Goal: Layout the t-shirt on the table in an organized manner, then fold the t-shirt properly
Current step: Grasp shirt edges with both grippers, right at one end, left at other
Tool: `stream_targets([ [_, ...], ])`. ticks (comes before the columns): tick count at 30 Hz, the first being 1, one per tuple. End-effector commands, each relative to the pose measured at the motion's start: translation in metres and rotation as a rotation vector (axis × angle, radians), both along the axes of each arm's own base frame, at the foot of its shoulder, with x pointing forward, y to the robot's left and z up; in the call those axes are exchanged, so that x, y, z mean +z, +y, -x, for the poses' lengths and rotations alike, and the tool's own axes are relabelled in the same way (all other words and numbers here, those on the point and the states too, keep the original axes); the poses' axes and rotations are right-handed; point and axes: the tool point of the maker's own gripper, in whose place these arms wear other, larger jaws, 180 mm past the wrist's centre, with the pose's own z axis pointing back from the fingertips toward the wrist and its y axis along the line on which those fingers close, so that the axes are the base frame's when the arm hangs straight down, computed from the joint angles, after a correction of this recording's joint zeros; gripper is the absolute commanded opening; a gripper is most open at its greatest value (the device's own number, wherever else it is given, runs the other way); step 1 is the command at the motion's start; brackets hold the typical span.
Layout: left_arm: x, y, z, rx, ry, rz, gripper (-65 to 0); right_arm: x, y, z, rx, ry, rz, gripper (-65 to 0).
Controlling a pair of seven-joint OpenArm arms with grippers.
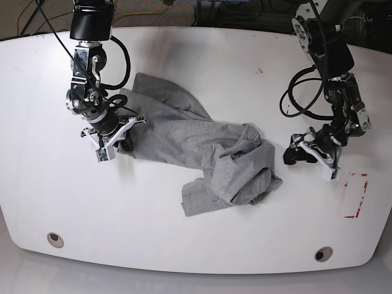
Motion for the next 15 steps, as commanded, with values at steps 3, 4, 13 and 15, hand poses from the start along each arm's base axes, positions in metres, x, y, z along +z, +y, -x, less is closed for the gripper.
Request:
stream_targets([
  [3, 0.028, -0.012, -0.026, -0.002, -0.088, 0.046, -20.1, 0.019, -0.001, -0.013, 0.002, -0.064, -0.005, -65.0],
  [4, 0.029, -0.016, -0.029, -0.005, -0.092, 0.052, -20.1, 0.019, -0.001, -0.013, 0.002, -0.064, -0.005, -65.0],
  [13, 0.043, -0.063, -0.042, -0.106, -0.123, 0.068, -20.4, 0.018, -0.002, -0.012, 0.003, -0.061, -0.004, -65.0],
  [15, 0.045, -0.069, -0.043, -0.125, -0.129, 0.063, -20.4, 0.018, -0.002, -0.012, 0.003, -0.061, -0.004, -65.0],
])
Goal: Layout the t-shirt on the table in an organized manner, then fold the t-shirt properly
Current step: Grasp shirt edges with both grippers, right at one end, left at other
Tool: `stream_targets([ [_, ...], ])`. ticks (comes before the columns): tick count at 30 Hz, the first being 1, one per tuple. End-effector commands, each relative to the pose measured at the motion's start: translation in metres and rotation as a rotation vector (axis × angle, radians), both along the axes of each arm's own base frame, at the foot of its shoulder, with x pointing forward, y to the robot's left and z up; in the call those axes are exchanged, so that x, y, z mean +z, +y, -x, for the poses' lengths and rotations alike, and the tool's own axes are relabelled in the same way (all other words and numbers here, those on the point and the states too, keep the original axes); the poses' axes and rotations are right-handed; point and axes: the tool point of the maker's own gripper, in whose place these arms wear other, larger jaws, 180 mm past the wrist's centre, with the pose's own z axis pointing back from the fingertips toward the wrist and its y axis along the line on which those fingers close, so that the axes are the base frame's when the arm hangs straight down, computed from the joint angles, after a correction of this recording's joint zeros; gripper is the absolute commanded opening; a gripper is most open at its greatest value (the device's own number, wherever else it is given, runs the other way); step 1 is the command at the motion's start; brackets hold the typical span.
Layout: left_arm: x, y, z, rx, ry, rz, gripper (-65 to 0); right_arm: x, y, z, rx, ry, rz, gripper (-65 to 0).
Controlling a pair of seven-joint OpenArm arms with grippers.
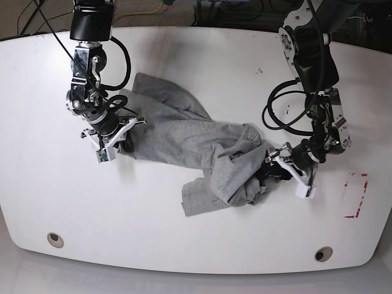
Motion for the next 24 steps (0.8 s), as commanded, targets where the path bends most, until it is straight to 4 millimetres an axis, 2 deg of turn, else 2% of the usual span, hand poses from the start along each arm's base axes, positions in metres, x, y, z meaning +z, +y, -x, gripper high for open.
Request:
stream_targets([
  [1, 0.027, -0.003, -0.015, -0.010, -0.083, 0.003, -20.4, 0.017, -0.002, -0.011, 0.002, -0.057, -0.005, -65.0],
  [8, 0.052, -0.018, -0.019, -0.061, -0.159, -0.040, -20.4, 0.017, -0.001, -0.011, 0.002, -0.057, -0.006, -65.0],
  [15, 0.074, -0.024, -0.019, -0.105, -0.212, -0.099, -20.4, 0.017, -0.001, -0.011, 0.002, -0.057, -0.008, -65.0],
  [24, 0.083, -0.031, -0.020, -0.134, -0.234, -0.124, -20.1, 0.017, 0.000, -0.011, 0.002, -0.057, -0.009, -65.0],
])
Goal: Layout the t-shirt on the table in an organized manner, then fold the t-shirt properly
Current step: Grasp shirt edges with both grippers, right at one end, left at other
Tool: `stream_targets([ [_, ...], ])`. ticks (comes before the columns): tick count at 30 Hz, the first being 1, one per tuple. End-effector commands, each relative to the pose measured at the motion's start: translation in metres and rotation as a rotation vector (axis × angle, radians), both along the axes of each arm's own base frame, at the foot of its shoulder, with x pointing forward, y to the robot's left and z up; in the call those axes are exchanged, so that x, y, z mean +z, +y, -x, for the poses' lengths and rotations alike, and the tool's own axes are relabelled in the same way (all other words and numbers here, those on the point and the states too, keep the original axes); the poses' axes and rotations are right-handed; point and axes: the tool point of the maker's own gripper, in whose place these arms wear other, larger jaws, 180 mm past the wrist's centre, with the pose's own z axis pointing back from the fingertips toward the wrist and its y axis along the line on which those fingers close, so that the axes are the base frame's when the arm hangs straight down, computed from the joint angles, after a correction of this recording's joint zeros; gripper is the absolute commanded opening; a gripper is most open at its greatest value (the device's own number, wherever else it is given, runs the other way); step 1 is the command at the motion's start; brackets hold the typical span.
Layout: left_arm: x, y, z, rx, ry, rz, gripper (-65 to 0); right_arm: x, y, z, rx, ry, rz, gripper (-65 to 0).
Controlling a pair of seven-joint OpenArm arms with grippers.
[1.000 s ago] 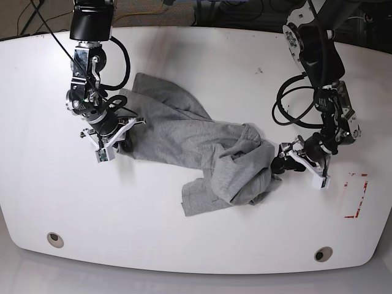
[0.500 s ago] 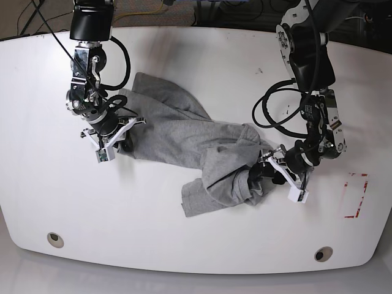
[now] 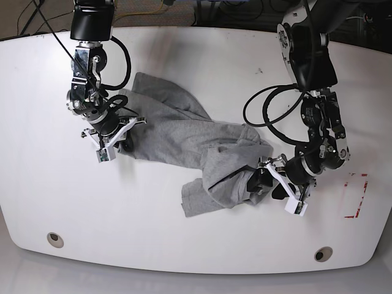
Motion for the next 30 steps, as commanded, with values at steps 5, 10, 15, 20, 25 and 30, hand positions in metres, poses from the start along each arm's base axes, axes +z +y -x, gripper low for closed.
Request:
stream_targets([
  [5, 0.020, -0.016, -0.010, -0.049, -0.061, -0.002, -20.1, 0.017, -0.001, -0.011, 0.002, -0.058, -0.007, -65.0],
  [10, 0.009, -0.024, -0.011, -0.063, -0.020, 0.017, -20.0, 0.017, 0.000, -0.011, 0.002, -0.059, -0.012, -65.0],
  [15, 0.001, -0.027, -0.021, -0.052, 0.001, 0.058, -20.3, 0.017, 0.000, -0.011, 0.002, -0.059, -0.013, -65.0],
  [20, -0.007, -0.029, -0.027, -0.039, 0.021, 0.093, -20.3, 0.017, 0.000, -0.011, 0.002, -0.059, -0.015, -65.0],
  [25, -0.013, -0.034, -0.031, -0.044, 0.051, 0.112, -20.7, 0.017, 0.000, -0.011, 0.002, -0.058, -0.015, -65.0],
  [30, -0.017, -0.045, -0.034, -0.056, 0.078, 0.132, -28.5, 0.017, -0.001, -0.011, -0.001, -0.059, -0.016, -65.0],
])
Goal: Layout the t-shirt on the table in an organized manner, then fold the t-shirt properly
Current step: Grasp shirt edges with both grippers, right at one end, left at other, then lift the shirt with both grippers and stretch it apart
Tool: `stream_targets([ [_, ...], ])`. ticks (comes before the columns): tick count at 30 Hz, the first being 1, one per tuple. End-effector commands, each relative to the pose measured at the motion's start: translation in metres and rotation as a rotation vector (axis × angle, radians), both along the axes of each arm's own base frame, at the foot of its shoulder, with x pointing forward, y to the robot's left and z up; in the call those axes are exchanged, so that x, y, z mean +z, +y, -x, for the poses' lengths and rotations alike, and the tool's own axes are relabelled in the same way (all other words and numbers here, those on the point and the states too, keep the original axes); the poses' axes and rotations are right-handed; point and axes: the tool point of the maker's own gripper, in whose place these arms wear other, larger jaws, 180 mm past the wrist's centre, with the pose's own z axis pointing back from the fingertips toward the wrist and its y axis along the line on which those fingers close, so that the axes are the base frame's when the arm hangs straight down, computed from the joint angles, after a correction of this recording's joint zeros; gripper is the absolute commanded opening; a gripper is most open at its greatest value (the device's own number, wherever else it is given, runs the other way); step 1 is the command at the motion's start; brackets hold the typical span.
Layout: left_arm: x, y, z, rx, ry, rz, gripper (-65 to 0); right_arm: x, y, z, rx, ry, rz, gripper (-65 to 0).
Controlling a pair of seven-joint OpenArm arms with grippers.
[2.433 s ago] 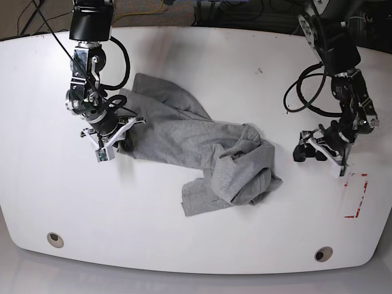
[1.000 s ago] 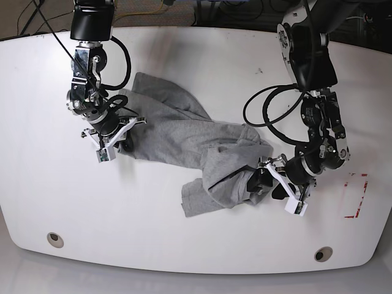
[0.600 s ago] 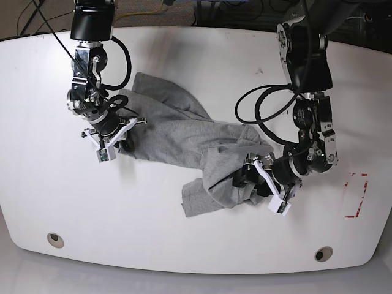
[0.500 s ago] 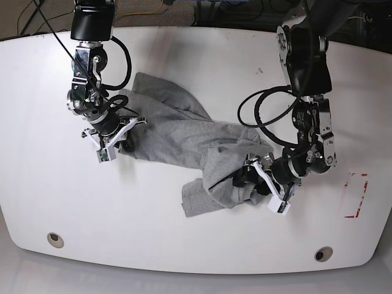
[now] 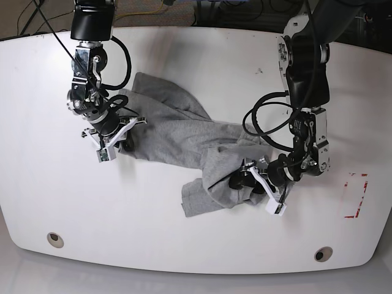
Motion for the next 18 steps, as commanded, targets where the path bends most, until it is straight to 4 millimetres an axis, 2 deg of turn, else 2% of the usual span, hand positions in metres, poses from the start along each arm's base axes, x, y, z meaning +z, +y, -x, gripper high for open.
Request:
stream_targets([
  [1, 0.025, -0.007, -0.019, -0.001, -0.061, 0.037, -31.7, 0.017, -0.003, -0.011, -0.002, -0.058, -0.010, -65.0],
  [5, 0.020, -0.011, -0.021, -0.009, -0.035, 0.043, -39.3, 0.017, -0.003, -0.011, -0.002, -0.058, -0.010, -65.0],
  [9, 0.021, -0.014, -0.021, -0.020, -0.041, 0.034, -43.3, 0.017, -0.003, -0.011, -0.002, -0.058, -0.010, -65.0],
  [12, 0.028, -0.015, -0.022, -0.028, -0.063, 0.024, -51.8, 0.018, -0.003, -0.011, -0.002, -0.060, -0.010, -65.0],
  [15, 0.030, -0.021, -0.020, -0.061, -0.078, -0.003, -63.5, 0.018, -0.002, -0.011, -0.001, -0.060, -0.010, -65.0],
  [18, 0.032, -0.029, -0.018, -0.091, -0.086, -0.021, -64.2, 0.018, -0.003, -0.011, -0.002, -0.062, -0.010, -65.0],
])
